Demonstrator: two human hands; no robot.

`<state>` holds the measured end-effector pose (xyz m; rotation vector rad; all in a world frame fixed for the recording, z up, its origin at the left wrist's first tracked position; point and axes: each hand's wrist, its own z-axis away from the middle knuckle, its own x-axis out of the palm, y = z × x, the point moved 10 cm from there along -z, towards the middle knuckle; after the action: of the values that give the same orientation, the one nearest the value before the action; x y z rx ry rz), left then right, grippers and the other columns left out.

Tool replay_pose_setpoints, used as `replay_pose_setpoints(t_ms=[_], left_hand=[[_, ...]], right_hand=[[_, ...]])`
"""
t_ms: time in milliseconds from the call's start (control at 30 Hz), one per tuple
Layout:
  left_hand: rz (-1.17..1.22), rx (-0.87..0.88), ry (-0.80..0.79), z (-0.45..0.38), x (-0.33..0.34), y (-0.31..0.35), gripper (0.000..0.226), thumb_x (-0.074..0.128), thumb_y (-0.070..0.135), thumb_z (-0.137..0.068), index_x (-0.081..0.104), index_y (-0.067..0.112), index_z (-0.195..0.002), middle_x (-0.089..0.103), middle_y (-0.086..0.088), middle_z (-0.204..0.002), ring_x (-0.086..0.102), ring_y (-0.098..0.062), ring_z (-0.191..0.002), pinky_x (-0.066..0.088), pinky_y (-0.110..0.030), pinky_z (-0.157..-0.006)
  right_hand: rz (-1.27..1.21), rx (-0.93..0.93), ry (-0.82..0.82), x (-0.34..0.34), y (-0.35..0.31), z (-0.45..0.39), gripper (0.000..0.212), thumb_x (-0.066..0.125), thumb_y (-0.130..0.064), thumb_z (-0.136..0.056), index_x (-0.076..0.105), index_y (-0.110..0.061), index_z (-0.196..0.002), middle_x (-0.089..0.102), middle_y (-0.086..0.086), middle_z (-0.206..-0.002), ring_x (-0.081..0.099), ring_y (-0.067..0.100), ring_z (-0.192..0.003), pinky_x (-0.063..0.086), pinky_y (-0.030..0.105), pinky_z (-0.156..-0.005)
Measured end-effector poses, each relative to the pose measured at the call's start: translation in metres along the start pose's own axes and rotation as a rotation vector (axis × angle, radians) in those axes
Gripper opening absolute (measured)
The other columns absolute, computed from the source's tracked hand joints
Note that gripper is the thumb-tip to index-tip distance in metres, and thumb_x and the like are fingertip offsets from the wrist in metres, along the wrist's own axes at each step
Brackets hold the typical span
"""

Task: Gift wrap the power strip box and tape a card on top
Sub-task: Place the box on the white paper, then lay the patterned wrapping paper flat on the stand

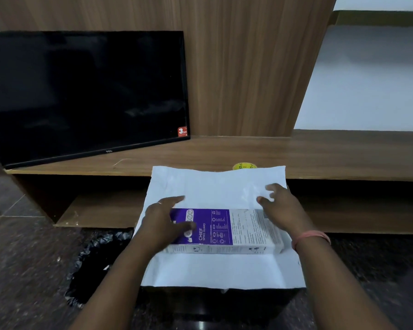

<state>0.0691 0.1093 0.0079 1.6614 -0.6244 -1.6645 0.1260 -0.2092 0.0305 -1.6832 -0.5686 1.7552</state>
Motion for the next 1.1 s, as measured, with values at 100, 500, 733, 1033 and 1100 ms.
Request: replay_pose_setpoints(t_ms=[100,500,733,1033,1100], left_hand=[[-0.254,0.139,-0.085,-0.001,0.024,0.028,0.088,0.088,0.058,-0.066,0.052,0.04,-0.144,0.043,0.009,-0.156,0.037,-0.018,-0.143,0.037,-0.045,-0.116],[-0.405,0.147,-0.118,-0.014,0.05,0.026,0.08,0.081,0.064,-0.071,0.053,0.043,-0.143,0.044,0.01,-0.153,0.034,-0.015,-0.141,0.029,-0.036,-0.115],[-0.386,0.148,-0.12,-0.011,0.05,0.027,0.078,0.082,0.062,-0.072,0.054,0.041,-0.142,0.047,0.007,-0.15,0.038,-0.016,-0.138,0.033,-0.036,-0.114],[-0.395,0.086,0.026,0.007,0.039,0.032,0.062,0.083,0.053,-0.076,0.062,0.025,-0.128,0.057,-0.004,-0.128,0.049,-0.023,-0.123,0.043,-0.031,-0.093],[-0.365,0.083,0.032,0.022,0.044,0.036,0.055,0.083,0.048,-0.079,0.065,0.021,-0.122,0.067,-0.004,-0.117,0.059,-0.023,-0.111,0.044,-0.028,-0.08]], right_hand=[[0.163,-0.175,-0.051,0.031,-0.052,-0.037,0.042,0.059,-0.031,-0.098,0.053,-0.023,-0.138,0.053,0.005,-0.143,0.039,0.03,-0.135,0.038,0.043,-0.109],[0.793,-0.415,-0.308,0.112,-0.122,-0.124,0.056,0.053,-0.009,-0.088,0.045,-0.027,-0.14,0.059,0.012,-0.131,0.033,0.035,-0.136,0.036,0.043,-0.107],[0.78,-0.505,-0.251,0.091,-0.137,-0.104,0.032,0.065,-0.031,-0.09,0.06,-0.017,-0.118,0.065,0.009,-0.116,0.043,0.028,-0.128,0.038,0.04,-0.098],[0.679,-0.766,-0.257,0.051,-0.143,0.018,0.02,0.06,-0.028,-0.1,0.063,-0.02,-0.118,0.068,-0.004,-0.101,0.061,0.018,-0.091,0.04,0.029,-0.068],[0.676,-0.787,-0.225,0.048,-0.13,0.048,0.018,0.053,-0.026,-0.102,0.065,-0.023,-0.116,0.069,-0.001,-0.097,0.061,0.019,-0.084,0.034,0.026,-0.059]])
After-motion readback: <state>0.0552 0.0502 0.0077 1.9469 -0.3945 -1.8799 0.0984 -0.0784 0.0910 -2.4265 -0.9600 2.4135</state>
